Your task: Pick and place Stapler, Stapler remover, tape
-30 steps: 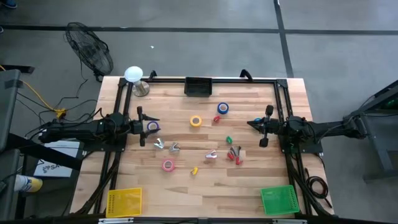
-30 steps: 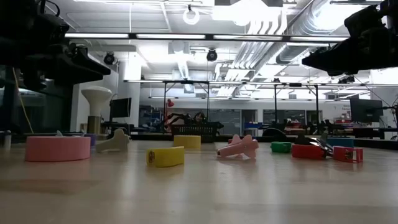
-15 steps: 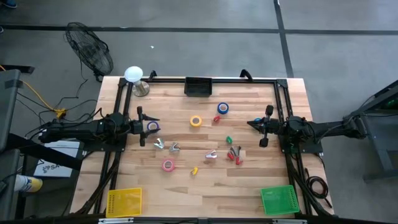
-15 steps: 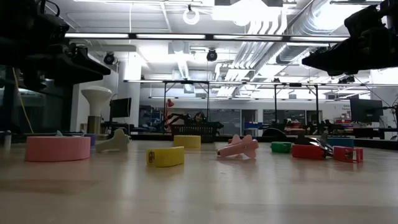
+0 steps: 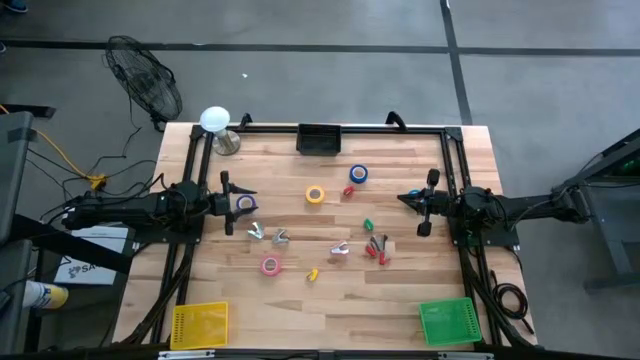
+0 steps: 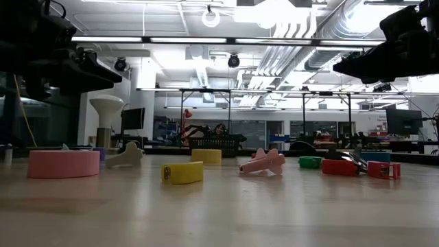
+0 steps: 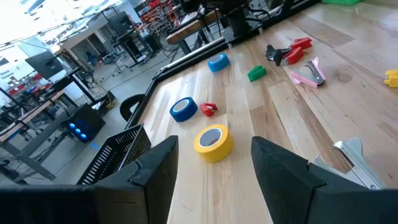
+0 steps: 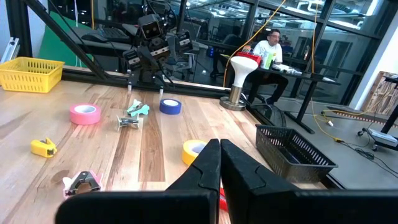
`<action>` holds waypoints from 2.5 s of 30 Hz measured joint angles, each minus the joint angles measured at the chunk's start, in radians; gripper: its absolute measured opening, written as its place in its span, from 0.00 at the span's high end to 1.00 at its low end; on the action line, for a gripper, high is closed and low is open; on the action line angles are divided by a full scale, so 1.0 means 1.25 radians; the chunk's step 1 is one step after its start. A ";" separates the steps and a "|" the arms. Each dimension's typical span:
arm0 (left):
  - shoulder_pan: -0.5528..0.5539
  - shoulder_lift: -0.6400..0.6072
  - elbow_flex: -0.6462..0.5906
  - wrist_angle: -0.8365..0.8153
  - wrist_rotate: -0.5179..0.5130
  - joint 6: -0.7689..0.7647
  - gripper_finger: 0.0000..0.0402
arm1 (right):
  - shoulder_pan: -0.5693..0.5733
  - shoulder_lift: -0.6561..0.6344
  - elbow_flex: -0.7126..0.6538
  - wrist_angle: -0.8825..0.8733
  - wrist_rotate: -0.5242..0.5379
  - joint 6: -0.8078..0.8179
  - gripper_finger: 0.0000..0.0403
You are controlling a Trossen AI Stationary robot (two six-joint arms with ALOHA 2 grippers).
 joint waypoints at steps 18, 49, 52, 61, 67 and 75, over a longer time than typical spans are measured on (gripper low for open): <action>0.000 0.000 0.000 0.000 0.000 0.000 0.51 | 0.000 0.000 0.000 0.000 0.000 0.000 1.00; 0.000 0.000 0.000 0.000 0.000 0.000 0.51 | 0.000 0.000 0.000 0.001 0.039 -0.048 1.00; 0.000 0.000 0.000 0.000 0.000 0.000 0.51 | -0.001 0.000 0.000 0.002 0.069 -0.038 1.00; 0.000 0.000 0.000 0.000 0.000 0.000 0.51 | -0.001 0.000 0.000 0.002 0.201 0.110 1.00; 0.000 0.000 0.000 0.000 0.000 0.000 0.51 | -0.013 0.000 0.002 0.003 0.239 0.141 1.00; 0.000 0.000 0.000 0.000 0.000 0.000 0.51 | -0.079 0.081 0.057 0.003 0.202 0.151 1.00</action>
